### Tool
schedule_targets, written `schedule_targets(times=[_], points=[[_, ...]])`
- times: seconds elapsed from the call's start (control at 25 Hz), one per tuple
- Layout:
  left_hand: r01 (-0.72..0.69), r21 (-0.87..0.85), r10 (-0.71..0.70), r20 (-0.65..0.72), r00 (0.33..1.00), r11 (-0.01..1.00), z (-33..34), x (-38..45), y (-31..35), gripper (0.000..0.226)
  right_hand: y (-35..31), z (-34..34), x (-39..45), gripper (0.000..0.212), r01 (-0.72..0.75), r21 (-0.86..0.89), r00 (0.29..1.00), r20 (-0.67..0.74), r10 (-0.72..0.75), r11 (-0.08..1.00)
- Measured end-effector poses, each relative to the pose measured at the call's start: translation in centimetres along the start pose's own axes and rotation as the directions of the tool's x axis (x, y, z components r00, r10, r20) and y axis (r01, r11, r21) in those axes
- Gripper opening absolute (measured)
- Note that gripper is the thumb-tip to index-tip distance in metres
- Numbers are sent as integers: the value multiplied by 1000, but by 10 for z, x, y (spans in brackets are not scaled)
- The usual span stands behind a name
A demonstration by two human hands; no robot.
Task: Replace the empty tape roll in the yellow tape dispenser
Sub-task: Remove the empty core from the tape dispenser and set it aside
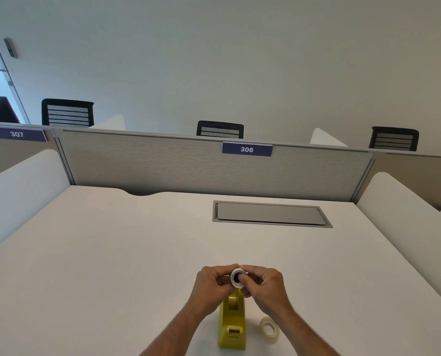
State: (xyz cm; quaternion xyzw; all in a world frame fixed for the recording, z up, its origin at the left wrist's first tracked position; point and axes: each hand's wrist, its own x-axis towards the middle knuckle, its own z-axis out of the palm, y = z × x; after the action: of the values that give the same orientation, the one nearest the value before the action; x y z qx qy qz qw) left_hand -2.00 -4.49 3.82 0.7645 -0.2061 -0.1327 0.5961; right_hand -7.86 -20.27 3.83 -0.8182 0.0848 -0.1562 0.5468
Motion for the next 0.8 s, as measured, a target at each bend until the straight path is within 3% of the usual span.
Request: schedule_targets(times=[0.24,0.44,0.52,0.6,0.8], points=[[-80,47,79,6,997,996,-6,3,0,35,-5,-2,0,19,-95,180,994,69,84,979],[-14,111,18,-31,999,994,-9,4,-5,29,-1,-9,3,12,-217,283,975,22,220,934],[10,124,-6,-38,999,992,-10,3,-7,27,8,-15,6,11,-244,151,964,-69,256,958],[20,150,-13,-45,999,988,-11,3,-9,27,18,-20,7,10,-275,-88,960,-83,269,957],[24,208,-20,-21,1000,978,-10,3,-12,28,38,-28,2,11,-367,-557,923,-120,365,745]])
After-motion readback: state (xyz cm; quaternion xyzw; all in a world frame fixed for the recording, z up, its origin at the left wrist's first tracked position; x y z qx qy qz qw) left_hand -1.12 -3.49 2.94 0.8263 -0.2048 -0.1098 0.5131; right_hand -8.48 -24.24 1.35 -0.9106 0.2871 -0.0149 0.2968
